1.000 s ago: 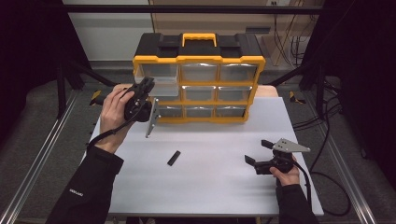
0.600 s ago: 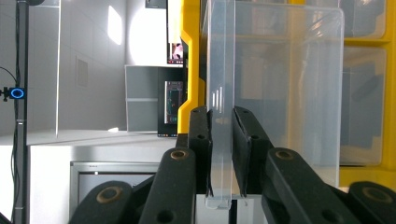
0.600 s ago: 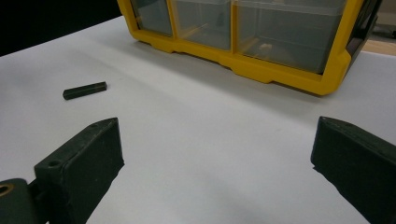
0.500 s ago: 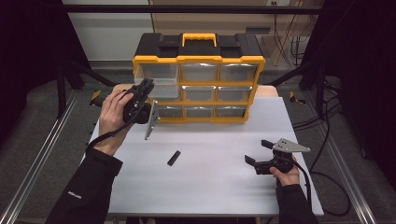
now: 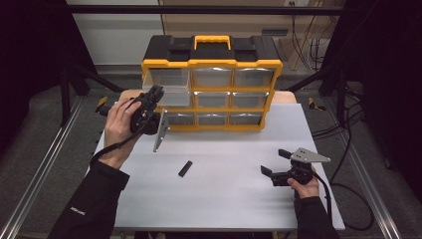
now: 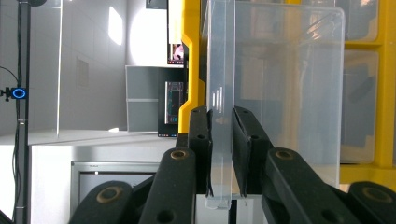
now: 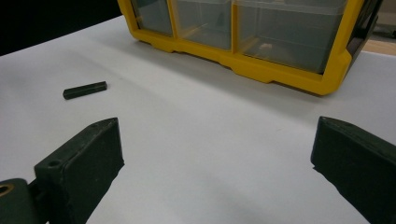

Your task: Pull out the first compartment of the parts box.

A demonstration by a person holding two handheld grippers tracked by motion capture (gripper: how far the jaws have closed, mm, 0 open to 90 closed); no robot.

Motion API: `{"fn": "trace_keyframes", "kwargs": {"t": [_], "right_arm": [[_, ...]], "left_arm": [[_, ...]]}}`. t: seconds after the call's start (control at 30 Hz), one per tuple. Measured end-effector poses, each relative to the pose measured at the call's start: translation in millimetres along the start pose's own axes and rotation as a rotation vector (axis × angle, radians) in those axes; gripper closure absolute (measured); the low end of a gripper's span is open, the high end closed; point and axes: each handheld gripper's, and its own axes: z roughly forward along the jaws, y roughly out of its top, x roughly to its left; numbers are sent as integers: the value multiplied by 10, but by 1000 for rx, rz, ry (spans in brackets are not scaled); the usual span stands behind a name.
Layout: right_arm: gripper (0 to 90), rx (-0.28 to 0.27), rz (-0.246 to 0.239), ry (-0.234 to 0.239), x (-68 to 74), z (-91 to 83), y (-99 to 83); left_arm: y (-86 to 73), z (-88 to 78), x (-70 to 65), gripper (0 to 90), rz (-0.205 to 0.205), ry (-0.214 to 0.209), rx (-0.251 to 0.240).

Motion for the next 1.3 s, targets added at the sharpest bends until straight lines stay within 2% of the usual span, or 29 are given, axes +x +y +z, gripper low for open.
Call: {"fn": "trace_keyframes", "kwargs": {"t": [1.3], "right_arm": [[24, 11, -2, 7, 5, 17, -12]], "left_arm": [[43, -107, -14, 775, -9, -6, 7]]}}
